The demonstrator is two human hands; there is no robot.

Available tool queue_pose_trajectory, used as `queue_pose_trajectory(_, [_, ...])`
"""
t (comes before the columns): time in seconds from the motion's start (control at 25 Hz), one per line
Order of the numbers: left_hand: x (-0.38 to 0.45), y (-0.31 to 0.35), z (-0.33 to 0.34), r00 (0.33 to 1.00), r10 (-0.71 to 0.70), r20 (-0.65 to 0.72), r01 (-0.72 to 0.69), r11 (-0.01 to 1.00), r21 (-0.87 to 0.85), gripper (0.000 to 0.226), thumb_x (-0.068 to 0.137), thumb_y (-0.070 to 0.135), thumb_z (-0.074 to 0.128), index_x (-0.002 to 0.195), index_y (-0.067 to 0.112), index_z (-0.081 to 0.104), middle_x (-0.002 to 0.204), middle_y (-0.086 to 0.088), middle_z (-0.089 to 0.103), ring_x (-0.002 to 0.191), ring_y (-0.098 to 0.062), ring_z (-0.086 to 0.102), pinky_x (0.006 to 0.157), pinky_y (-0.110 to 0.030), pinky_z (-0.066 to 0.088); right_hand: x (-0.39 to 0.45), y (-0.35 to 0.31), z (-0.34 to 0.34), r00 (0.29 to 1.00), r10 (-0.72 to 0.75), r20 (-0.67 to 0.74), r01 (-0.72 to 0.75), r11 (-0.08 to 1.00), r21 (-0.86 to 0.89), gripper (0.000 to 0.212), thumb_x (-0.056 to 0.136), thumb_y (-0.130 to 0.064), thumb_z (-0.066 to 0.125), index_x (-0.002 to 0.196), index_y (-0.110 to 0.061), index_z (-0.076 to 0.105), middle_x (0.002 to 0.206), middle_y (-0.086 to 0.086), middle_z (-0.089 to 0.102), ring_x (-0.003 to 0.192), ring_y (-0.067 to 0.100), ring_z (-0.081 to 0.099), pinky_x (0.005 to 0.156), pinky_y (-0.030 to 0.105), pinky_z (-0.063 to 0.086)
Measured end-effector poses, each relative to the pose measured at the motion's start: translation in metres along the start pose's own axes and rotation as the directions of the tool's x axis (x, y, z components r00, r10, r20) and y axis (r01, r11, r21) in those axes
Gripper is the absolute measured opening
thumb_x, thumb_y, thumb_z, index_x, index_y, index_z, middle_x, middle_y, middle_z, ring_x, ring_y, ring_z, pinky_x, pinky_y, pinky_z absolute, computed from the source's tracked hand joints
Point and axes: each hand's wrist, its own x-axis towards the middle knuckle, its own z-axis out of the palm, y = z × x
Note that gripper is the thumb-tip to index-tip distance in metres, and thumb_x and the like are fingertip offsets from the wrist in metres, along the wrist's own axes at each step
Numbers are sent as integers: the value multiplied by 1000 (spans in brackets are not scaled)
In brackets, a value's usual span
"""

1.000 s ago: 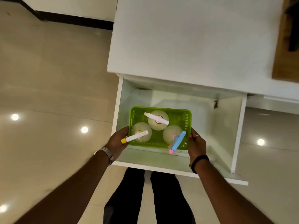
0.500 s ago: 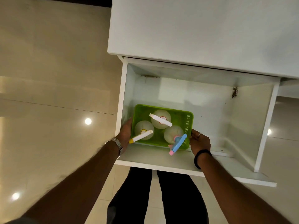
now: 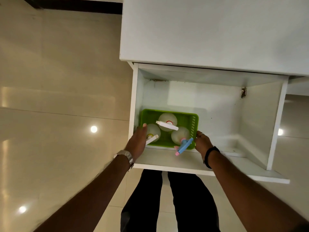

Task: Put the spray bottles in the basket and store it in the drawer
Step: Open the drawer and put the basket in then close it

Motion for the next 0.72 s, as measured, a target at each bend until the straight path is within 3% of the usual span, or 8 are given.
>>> queue_pose_trajectory(0.12, [-42, -8, -8, 976, 197, -94, -172, 959, 227, 58, 101, 57, 34, 148, 24, 44, 141, 10, 49, 136, -13, 45, 106, -24, 27, -17, -8, -3, 999, 5, -52, -4, 1000, 4, 48, 100, -2, 44, 148, -2, 44, 153, 20, 47, 141, 34, 45, 116, 39, 35])
queue_pose_trajectory(0.24, [-88, -7, -6, 912, 376, -163, -337, 914, 224, 38, 100, 42, 45, 131, 24, 59, 128, 12, 60, 114, -8, 59, 94, -23, 43, -71, -15, -17, 917, -227, -328, 207, 974, -93, 38, 99, -15, 50, 136, -15, 59, 136, 8, 64, 117, 23, 61, 99, 29, 46])
queue_pose_trajectory(0.32, [-116, -12, 10, 939, 306, -159, -304, 952, 37, 27, 103, 32, 47, 116, 19, 66, 116, 4, 71, 104, -14, 67, 89, -25, 51, -114, -10, -26, 816, -457, -353, 424, 889, -171, 26, 99, -22, 52, 120, -17, 68, 117, 3, 71, 97, 17, 66, 81, 19, 50])
queue_pose_trajectory(0.44, [-143, -19, 49, 995, -97, 30, 101, 963, -248, 38, 106, 34, 40, 102, 8, 68, 113, -11, 75, 101, -28, 70, 85, -34, 52, -174, 18, -31, 787, -609, -103, 561, 774, -293, 37, 97, -42, 47, 94, -14, 71, 92, 4, 74, 84, 21, 69, 76, 34, 55])
queue_pose_trajectory(0.52, [-149, -23, 73, 921, -355, 160, 389, 846, -365, 44, 106, 42, 35, 104, 9, 65, 114, -14, 67, 97, -24, 66, 81, -30, 50, -194, 48, -38, 880, -474, 37, 444, 790, -422, 51, 94, -52, 38, 87, -13, 71, 86, 6, 75, 85, 26, 70, 80, 39, 55])
queue_pose_trajectory(0.6, [-147, -26, 92, 868, -461, 183, 485, 707, -514, 52, 105, 49, 33, 129, 9, 55, 128, -14, 59, 116, -27, 62, 97, -36, 49, -194, 77, -46, 983, -182, 5, 167, 892, -420, 48, 97, -44, 39, 99, -11, 74, 99, 13, 76, 96, 32, 71, 90, 45, 55])
queue_pose_trajectory(0.68, [-142, -22, 103, 855, -498, 144, 452, 580, -678, 67, 102, 57, 33, 151, 12, 35, 148, -15, 51, 137, -33, 51, 115, -42, 41, -183, 85, -50, 979, 197, -54, -195, 980, 49, 31, 102, -23, 44, 109, -5, 67, 113, 21, 70, 106, 36, 67, 104, 49, 51])
queue_pose_trajectory(0.72, [-137, -16, 107, 856, -504, 116, 405, 513, -757, 72, 100, 62, 33, 154, 15, 31, 153, -16, 46, 141, -34, 47, 118, -44, 38, -176, 83, -54, 940, 342, -5, -311, 860, 405, 22, 101, -16, 43, 103, -7, 63, 110, 20, 65, 101, 34, 65, 106, 47, 49])
